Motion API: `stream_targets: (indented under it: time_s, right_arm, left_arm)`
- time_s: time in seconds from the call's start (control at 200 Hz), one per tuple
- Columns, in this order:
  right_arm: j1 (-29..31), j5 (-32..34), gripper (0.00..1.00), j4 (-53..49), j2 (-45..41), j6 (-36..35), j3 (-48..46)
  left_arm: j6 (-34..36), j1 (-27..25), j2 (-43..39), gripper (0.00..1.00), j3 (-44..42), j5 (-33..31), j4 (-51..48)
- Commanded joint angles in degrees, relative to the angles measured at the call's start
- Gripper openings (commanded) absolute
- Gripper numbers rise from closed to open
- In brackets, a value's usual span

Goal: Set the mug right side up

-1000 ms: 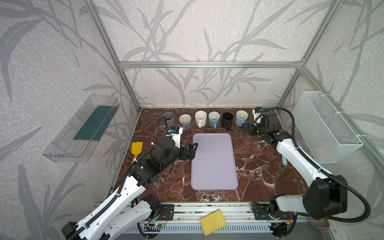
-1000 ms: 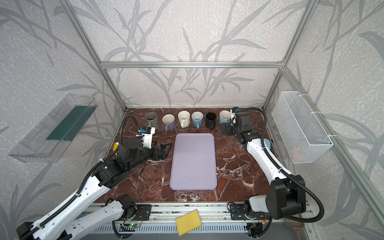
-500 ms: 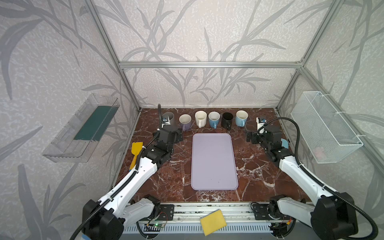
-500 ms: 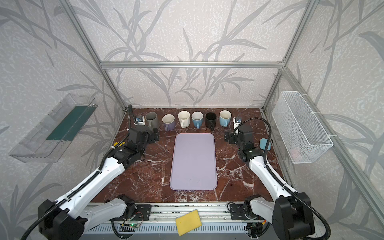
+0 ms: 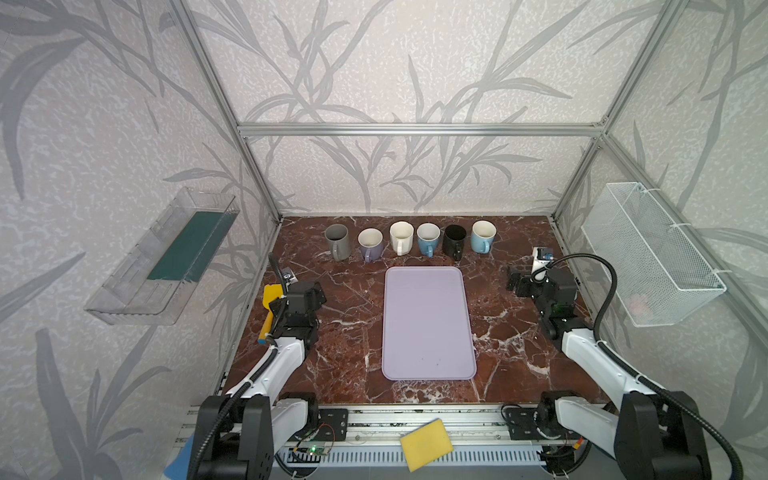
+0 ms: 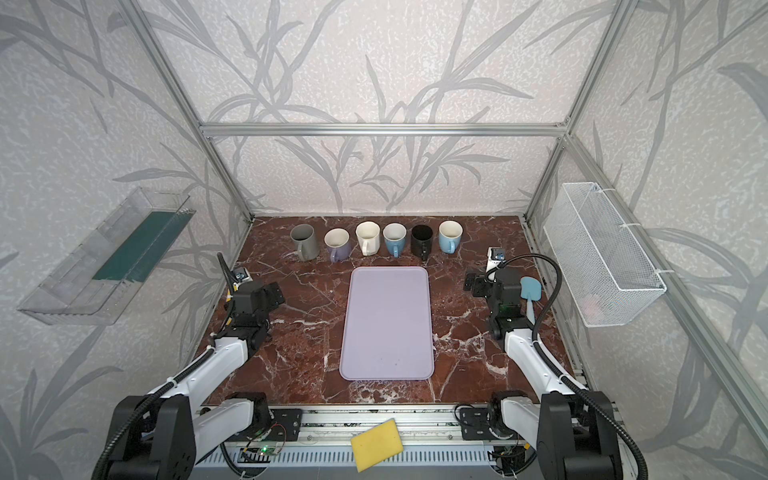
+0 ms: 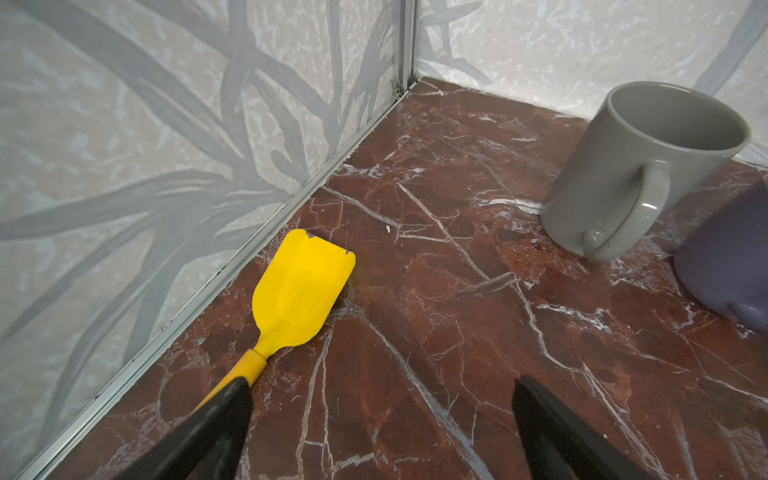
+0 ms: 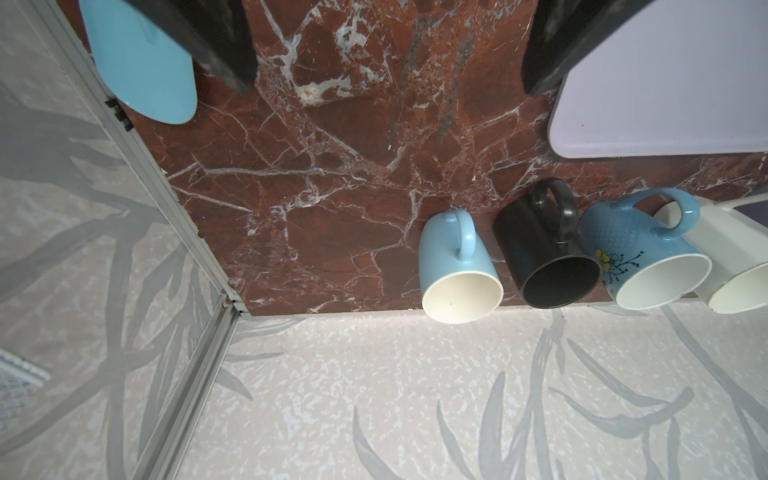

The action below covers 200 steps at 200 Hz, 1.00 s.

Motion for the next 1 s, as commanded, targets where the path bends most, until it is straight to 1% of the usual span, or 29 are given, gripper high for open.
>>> stream_targets:
  time_s: [0.0,0.175,0.295,0.335,0.385,0.435,0.48,0.565,0.625,0.64,0.685,0.725,0.755,0.785,0.805,0.82,0.835,0.875,0.89,0.925,0.96,0.995]
  right_arm:
    - [-1.2,-1.8,0.99,7.3,2.7,0.6,-1.9]
    - [-3.5,-4.8,0.99,10.0,6.2,0.3,-2.8]
    - [-4.5,-6.0,0.99,14.7,9.2,1.0,-3.9]
    - [-4.8,-6.9,0.99,14.7,10.4,1.1,-3.7]
    - [-4.8,-7.6,0.99,15.3,11.5,0.6,-3.8]
    - [-4.9,-7.7,0.99,18.5,12.8,0.7,-5.1]
    - [-4.9,-7.3,0.99,22.3,14.2,0.9,-6.5]
    - [-4.8,-7.4,0.99,30.4,17.6,1.0,-9.0]
    - [-4.9,-8.6,0.99,33.1,18.3,0.4,-9.9]
    - [-4.7,-8.7,0.99,33.1,18.2,0.0,-10.0]
    - [-3.5,-7.9,0.99,31.3,17.6,-1.6,-9.9]
    - [-1.6,-5.0,0.99,29.9,18.4,-2.9,-9.4]
    - [-0.2,-2.3,0.99,31.8,21.5,-3.4,-9.0]
    - [0.4,-1.8,0.99,38.2,25.8,-3.9,-8.9]
    - [1.2,-0.9,0.99,41.0,26.9,-4.4,-8.9]
    - [1.6,-0.4,0.99,39.4,26.1,-4.9,-8.8]
    - [1.8,0.0,0.99,35.7,24.4,-5.1,-8.4]
    - [2.1,1.2,0.99,27.2,21.2,-4.8,-6.9]
    - [2.0,1.5,0.99,27.8,21.9,-4.6,-6.7]
    - [2.1,2.0,0.99,33.1,24.6,-4.5,-7.1]
    - [2.3,2.5,0.99,37.6,26.2,-4.7,-7.9]
    - [2.3,2.7,0.99,35.4,25.2,-4.5,-7.7]
  left_arm:
    - [4.6,1.5,2.6,0.99,-1.9,2.2,15.6]
    - [4.4,3.8,10.7,0.99,-2.3,5.8,23.4]
    - [2.3,5.2,16.8,0.99,-4.3,9.0,33.5]
    - [3.2,5.4,19.2,0.99,-5.0,10.4,38.1]
    - [3.4,5.4,18.7,0.99,-5.1,12.8,36.9]
    - [3.7,5.6,18.2,0.99,-5.1,14.5,35.9]
    - [4.5,5.6,19.1,0.99,-5.2,16.1,37.4]
    - [6.9,5.5,23.4,0.99,-5.4,21.5,40.6]
    - [8.1,5.5,28.2,0.99,-5.3,22.8,48.3]
    - [8.1,5.5,27.9,0.99,-5.1,23.1,48.0]
    - [7.7,5.5,24.8,0.99,-4.2,23.0,40.6]
    - [7.4,5.5,23.4,0.99,-3.4,22.6,36.6]
    - [7.5,5.5,24.2,0.99,-3.5,22.5,38.2]
    - [7.8,5.5,25.7,0.99,-4.0,22.5,41.3]
    - [7.9,5.5,27.0,0.99,-4.4,22.2,44.3]
    - [8.0,5.5,27.6,0.99,-4.7,22.2,46.2]
    - [7.9,5.5,27.7,0.99,-4.8,22.1,46.5]
    - [7.7,5.5,25.9,0.99,-4.1,22.2,42.0]
    - [7.6,5.6,25.4,0.99,-3.7,22.2,40.4]
    - [7.3,5.5,25.3,0.99,-2.3,21.2,37.4]
    - [7.6,5.0,25.8,0.99,-1.7,20.0,37.2]
    - [7.7,4.9,26.4,0.99,-2.2,19.8,39.2]
